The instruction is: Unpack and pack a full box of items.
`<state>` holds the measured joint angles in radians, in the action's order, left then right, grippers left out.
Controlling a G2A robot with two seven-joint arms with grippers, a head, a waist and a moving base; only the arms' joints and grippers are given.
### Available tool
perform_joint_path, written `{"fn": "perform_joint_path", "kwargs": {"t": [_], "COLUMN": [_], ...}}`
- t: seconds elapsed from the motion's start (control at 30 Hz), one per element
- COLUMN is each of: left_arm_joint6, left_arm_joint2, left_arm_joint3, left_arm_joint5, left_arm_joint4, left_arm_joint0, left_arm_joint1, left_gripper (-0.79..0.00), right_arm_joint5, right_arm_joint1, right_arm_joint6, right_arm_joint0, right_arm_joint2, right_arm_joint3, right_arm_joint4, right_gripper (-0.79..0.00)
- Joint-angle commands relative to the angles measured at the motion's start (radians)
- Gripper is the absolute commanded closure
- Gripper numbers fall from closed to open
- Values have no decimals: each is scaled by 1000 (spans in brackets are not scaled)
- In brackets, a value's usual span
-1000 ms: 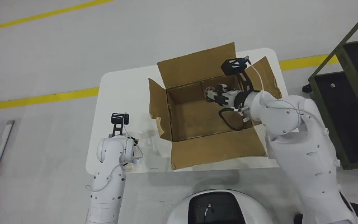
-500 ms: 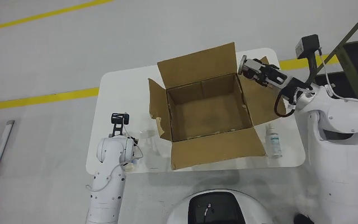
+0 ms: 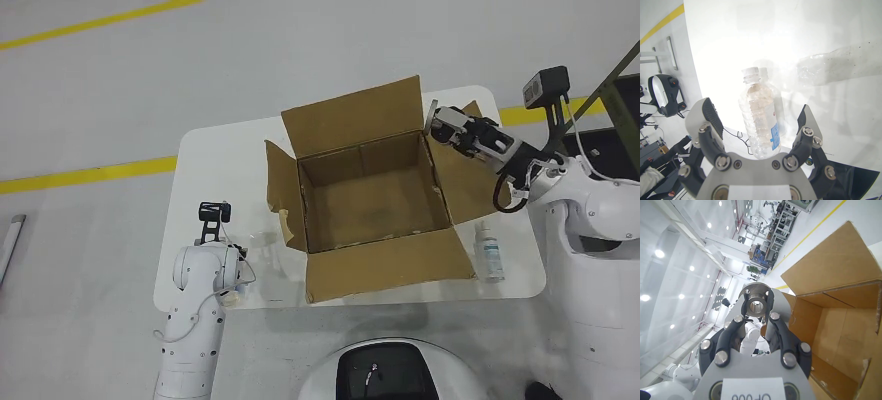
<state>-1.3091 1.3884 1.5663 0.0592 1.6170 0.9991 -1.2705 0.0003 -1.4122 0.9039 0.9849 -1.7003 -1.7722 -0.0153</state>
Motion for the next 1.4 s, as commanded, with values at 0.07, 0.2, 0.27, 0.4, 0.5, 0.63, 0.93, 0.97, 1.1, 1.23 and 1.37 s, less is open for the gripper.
{"fn": "perform_joint_path", "kwargs": {"t": [0.07,0.2,0.27,0.4,0.5,0.63,0.93,0.97,1.1,1.23,1.37], "left_arm_joint6": [0,0,0,0,0,0,0,0,0,0,0], "left_arm_joint2": [0,0,0,0,0,0,0,0,0,0,0], "left_arm_joint3": [0,0,0,0,0,0,0,0,0,0,0], "left_arm_joint5": [0,0,0,0,0,0,0,0,0,0,0], "left_arm_joint4": [0,0,0,0,0,0,0,0,0,0,0], "left_arm_joint0": [0,0,0,0,0,0,0,0,0,0,0], "left_arm_joint1": [0,0,0,0,0,0,0,0,0,0,0], "left_gripper": [-785,-785,-785,-785,-785,-785,-785,-785,-785,-785,-785], "right_arm_joint5": [-8,-12,-1,32,39,40,5,4,-31,-71,-98], "right_arm_joint1": [16,38,51,75,90,106,128,130,139,147,155], "right_arm_joint6": [-48,-57,-34,30,93,160,257,259,317,368,409], "right_arm_joint0": [10,26,35,75,112,177,307,310,312,300,290], "right_arm_joint2": [-39,-119,-151,-213,-250,-288,-246,-235,-175,-128,-91], "right_arm_joint3": [-64,-131,-169,-247,-282,-294,-260,-254,-211,-164,-132], "right_arm_joint4": [-117,-265,-366,-553,-646,-755,-968,-986,-1043,-1084,-1118], "right_gripper": [0,0,0,0,0,0,0,0,0,0,0]}}
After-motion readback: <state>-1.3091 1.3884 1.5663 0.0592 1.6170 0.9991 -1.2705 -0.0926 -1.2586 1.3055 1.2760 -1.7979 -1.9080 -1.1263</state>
